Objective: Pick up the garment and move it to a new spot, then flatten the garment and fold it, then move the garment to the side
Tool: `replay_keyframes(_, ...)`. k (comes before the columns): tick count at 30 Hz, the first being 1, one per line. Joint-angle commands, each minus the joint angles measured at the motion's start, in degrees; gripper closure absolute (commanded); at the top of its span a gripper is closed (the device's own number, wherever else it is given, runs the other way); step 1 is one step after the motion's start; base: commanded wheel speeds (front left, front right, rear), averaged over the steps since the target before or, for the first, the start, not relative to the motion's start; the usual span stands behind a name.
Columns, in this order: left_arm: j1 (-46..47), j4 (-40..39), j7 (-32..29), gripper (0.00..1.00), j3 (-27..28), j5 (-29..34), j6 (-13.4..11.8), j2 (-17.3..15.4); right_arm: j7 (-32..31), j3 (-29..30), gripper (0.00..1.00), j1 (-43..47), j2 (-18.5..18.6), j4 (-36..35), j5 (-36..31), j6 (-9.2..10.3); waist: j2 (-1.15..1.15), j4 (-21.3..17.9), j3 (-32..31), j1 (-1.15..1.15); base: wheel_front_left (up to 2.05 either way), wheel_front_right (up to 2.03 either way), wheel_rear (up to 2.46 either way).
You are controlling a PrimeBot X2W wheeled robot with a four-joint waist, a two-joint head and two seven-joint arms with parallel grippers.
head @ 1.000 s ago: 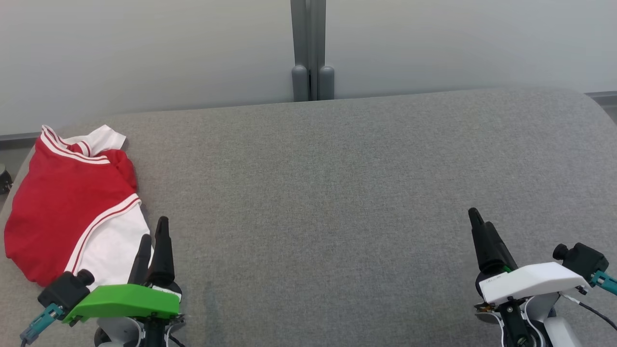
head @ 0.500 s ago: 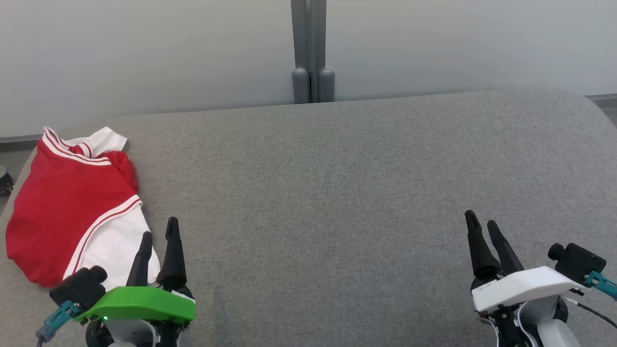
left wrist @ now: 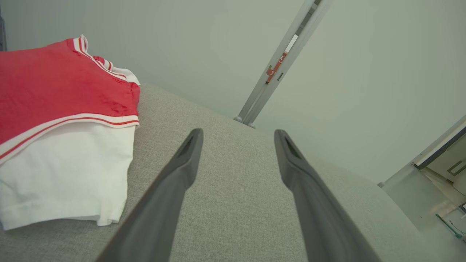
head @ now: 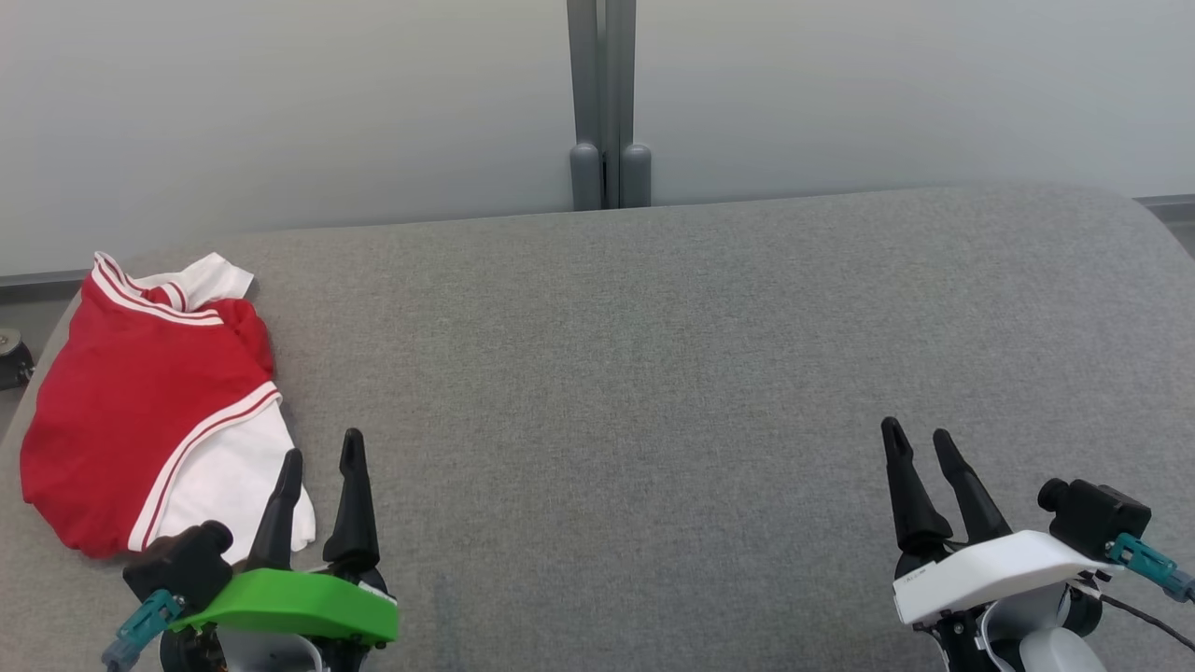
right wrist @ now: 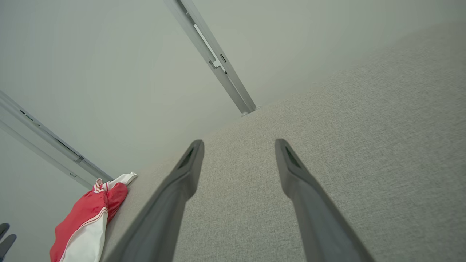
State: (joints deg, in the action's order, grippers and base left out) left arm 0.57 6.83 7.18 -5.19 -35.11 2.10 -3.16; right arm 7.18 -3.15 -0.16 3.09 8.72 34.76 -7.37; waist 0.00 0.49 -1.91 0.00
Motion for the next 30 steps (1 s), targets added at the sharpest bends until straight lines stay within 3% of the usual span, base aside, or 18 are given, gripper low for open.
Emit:
replay_keyframes(1, 0.01, -0.76, 0.71, 0.00, -0.07, 1.85, 0.44, -0.14, 0.68, -0.36, 0.00, 0.29, 0.43, -0.94, -1.80, -0.16, 0.00, 0.07, -0.11, 0.00, 0.00, 0.00, 0.00)
replay_keyframes(30, -2.17, 0.50, 4.69, 0.00, -2.07, 14.68, 3.93, 0.24, 4.72, -3.49, 0.00, 2.41, 0.77, -1.05, -15.35, -0.18, 0.00, 0.81, -2.28, 0.00, 0.00, 0.00, 0.00)
